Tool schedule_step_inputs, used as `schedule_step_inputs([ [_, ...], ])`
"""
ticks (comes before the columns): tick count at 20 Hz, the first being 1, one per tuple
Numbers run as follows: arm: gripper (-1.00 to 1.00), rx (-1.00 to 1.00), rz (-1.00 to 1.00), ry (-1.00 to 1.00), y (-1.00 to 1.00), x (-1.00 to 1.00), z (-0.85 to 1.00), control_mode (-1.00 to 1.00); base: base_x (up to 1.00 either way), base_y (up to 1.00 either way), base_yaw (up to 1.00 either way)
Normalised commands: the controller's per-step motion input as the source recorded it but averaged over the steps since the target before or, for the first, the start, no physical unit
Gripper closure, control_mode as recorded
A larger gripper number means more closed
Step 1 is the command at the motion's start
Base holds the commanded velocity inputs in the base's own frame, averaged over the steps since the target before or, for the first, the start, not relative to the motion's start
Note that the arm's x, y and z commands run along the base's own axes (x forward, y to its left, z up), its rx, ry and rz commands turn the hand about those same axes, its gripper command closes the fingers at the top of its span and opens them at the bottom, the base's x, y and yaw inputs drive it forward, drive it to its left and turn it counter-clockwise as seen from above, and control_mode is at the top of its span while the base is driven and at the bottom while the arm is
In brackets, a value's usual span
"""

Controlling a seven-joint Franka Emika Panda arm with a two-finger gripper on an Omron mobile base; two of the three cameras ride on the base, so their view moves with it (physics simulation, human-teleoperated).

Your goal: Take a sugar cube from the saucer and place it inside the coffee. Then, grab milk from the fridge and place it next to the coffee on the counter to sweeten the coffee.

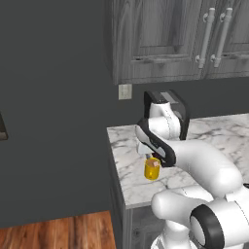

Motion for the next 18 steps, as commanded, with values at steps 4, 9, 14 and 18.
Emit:
schedule_step_inputs([
  [4,-1.00,0.00,-0.05,0.00,0.00,-0.26,0.19,-1.00,0.00,0.00,0.00],
  [9,-1.00,0.05,-0.01,-0.08,-0.09,-0.60,0.19,-1.00,0.00,0.00,0.00],
  [14,-1.00,0.00,-0.03,-0.14,0.07,-0.72,0.38,-1.00,0.00,0.00,0.00],
  [18,-1.00,0.00,0.00,-0.21,0.00,-0.83,0.58,-1.00,0.00,0.00,0.00],
])
